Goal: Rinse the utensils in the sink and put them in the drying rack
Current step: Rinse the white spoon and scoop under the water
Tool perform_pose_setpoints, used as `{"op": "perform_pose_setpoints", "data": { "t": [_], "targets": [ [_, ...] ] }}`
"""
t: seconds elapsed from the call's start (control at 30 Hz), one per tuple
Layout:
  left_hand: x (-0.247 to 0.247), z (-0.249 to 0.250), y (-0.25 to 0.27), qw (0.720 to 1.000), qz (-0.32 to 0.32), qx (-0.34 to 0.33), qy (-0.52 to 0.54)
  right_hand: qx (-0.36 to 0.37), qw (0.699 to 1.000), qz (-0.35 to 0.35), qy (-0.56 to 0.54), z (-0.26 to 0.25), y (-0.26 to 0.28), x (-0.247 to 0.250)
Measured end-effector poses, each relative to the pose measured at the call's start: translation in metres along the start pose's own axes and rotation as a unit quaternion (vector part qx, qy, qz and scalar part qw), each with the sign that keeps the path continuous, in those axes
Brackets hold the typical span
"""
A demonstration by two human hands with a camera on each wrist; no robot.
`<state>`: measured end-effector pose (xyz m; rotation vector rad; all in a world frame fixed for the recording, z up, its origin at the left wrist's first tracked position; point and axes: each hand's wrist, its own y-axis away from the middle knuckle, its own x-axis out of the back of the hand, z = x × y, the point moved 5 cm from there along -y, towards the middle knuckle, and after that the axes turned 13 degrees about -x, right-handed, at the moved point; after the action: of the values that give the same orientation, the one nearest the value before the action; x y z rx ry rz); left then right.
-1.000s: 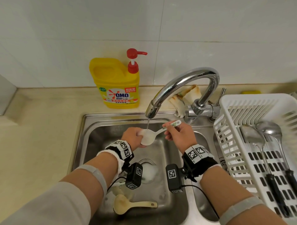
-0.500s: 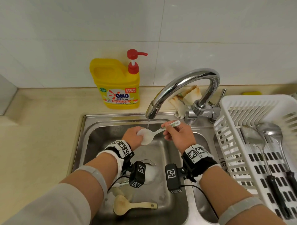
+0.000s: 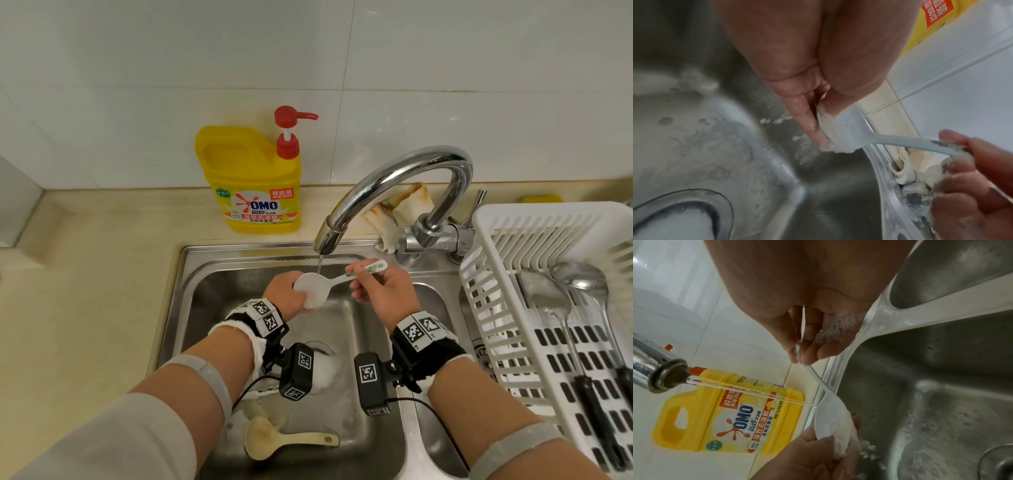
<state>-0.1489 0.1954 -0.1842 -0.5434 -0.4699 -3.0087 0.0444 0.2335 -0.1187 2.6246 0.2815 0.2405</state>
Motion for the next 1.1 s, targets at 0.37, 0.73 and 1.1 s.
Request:
{"op": "perform_pose_setpoints", "data": {
  "t": [0.37, 0.73, 1.1],
  "targets": [
    [-0.007, -0.007, -0.002, 0.984, 0.067, 0.069, 0.147, -0.008, 0.999, 0.01, -0.033, -0.008, -0.002, 0.008],
    [-0.003, 0.001, 0.0, 0.992, 0.039, 0.033, 0.116, -0.011, 0.999, 0.005, -0.035, -0.004, 0.0, 0.005],
    [-0.005, 0.012, 0.001, 1.0, 0.007, -0.009, 0.02, -0.009, 0.999, 0.032, -0.004, 0.001, -0.002, 0.009]
  ]
}}
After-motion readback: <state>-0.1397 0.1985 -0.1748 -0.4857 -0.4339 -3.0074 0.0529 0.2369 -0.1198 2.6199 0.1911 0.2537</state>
